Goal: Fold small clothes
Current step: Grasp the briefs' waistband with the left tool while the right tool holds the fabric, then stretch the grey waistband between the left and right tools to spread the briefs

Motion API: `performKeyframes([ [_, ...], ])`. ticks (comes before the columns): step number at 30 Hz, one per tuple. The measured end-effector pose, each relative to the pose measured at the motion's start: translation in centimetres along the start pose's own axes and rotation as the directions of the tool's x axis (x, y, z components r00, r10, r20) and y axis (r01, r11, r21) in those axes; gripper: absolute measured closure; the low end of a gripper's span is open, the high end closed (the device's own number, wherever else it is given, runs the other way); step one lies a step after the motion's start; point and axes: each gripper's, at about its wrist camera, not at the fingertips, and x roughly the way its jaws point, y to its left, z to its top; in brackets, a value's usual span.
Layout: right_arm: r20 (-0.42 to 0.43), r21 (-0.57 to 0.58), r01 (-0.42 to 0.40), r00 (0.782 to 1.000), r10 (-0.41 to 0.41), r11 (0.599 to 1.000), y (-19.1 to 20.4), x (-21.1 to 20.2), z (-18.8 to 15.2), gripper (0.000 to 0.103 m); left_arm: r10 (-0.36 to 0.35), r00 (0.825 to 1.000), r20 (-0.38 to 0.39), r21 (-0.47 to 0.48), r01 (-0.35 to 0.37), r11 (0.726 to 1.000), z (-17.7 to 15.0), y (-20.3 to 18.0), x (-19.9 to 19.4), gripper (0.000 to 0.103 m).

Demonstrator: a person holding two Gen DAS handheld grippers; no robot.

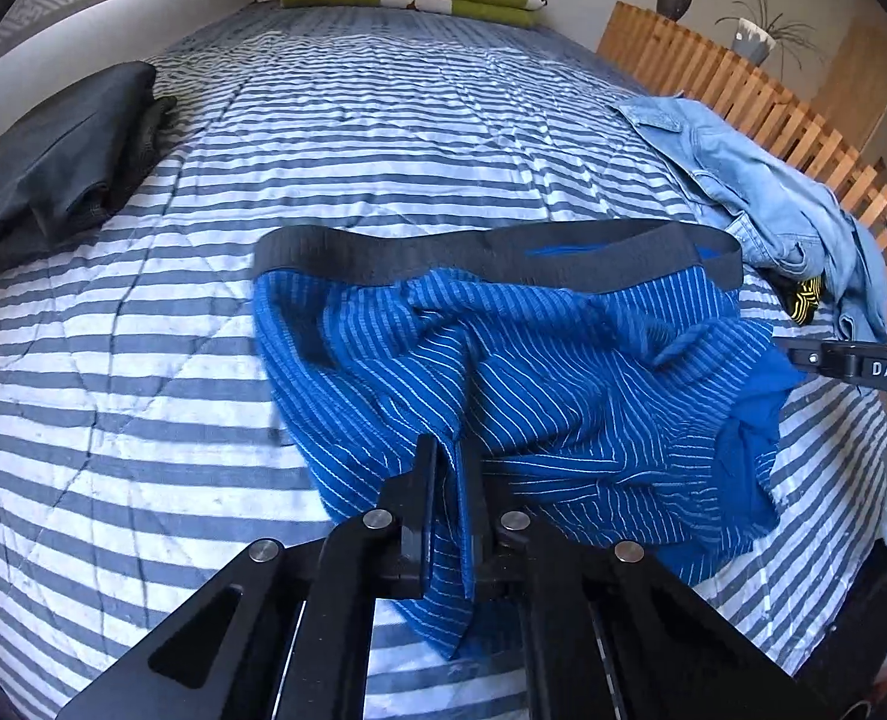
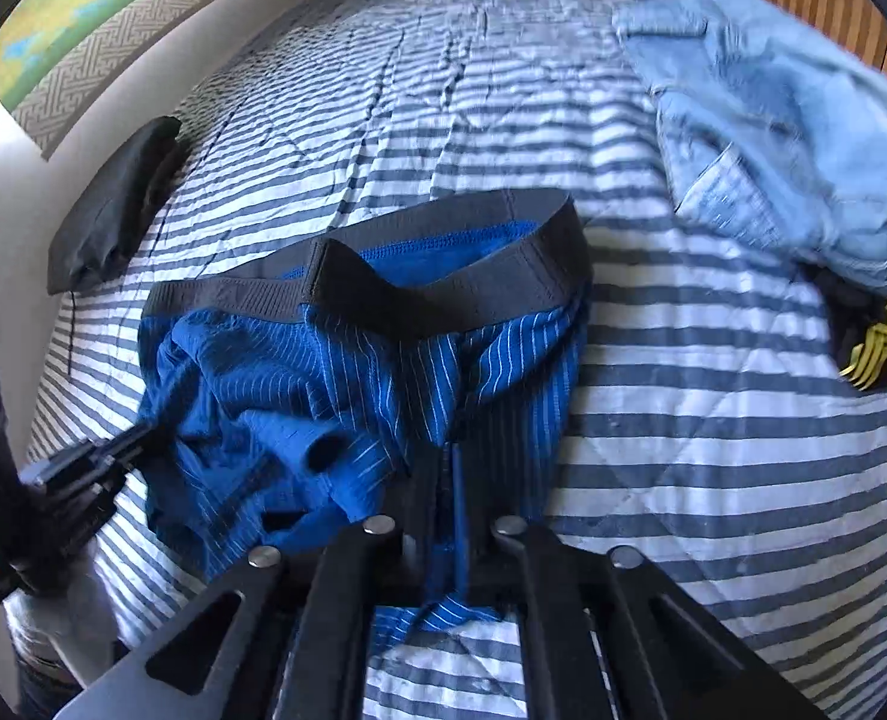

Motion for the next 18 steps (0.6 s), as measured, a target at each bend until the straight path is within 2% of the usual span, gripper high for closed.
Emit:
performKeyframes([
  [3,0.022,0.055,-0.057,0.998,0.056,0.997,-1.0,-1.8,-0.4,0.100,0.002,1.000,0.031,-0.037,-0.001,0.999,-0.4,1.9,-1.9,0.098],
  [6,0.039,0.048,-0.107,0.994,0.105,0.993,-1.3,-3.4,-1.2,0.100,0.046,0.996,0.080,-0.070,-0.041,0.997,-0.4,4.3,-4.2,0.098],
  [7,0.029,0.038,-0.125,0.992,0.124,0.991,-1.2,-3.6,-1.5,0.100,0.065,0.994,0.091,-0.092,-0.057,0.994,-0.5,5.4,-4.9,0.098],
  [9,-0.009,0.030,-0.151,0.988,0.151,0.988,-1.1,-3.4,-1.7,0.097,0.164,0.982,0.090,-0.147,-0.150,0.978,-0.3,7.6,-5.7,0.098],
  [10,-0.017,0.027,-0.130,0.991,0.131,0.991,-0.8,-3.1,-1.6,0.088,0.200,0.976,0.083,-0.180,-0.183,0.967,-0.3,8.7,-6.0,0.099],
  [11,-0.011,0.020,-0.098,0.995,0.098,0.995,-0.6,-3.0,-1.4,0.081,0.200,0.977,0.079,-0.212,-0.179,0.961,-0.3,9.7,-6.3,0.099],
  [12,0.001,0.017,-0.071,0.997,0.071,0.997,-0.6,-2.9,-1.3,0.069,0.187,0.979,0.081,-0.235,-0.163,0.958,-0.2,10.4,-6.7,0.098],
  [14,0.019,0.027,-0.032,0.999,0.032,0.999,-0.6,-2.4,-0.8,0.066,0.165,0.982,0.097,-0.235,-0.138,0.962,0.1,10.3,-7.2,0.094],
  [15,0.024,0.035,-0.026,0.999,0.025,0.999,-0.8,-2.1,-0.5,0.066,0.159,0.982,0.105,-0.218,-0.133,0.967,0.3,9.7,-7.2,0.082],
  [16,0.032,0.043,-0.013,0.999,0.011,0.999,-1.0,-1.6,0.0,0.066,0.151,0.983,0.108,-0.199,-0.127,0.972,0.7,9.0,-7.1,0.060],
  [18,0.041,0.046,0.051,0.998,-0.053,0.998,-1.1,-0.6,0.8,0.065,0.116,0.986,0.116,-0.174,-0.095,0.980,1.4,7.7,-6.5,0.034],
])
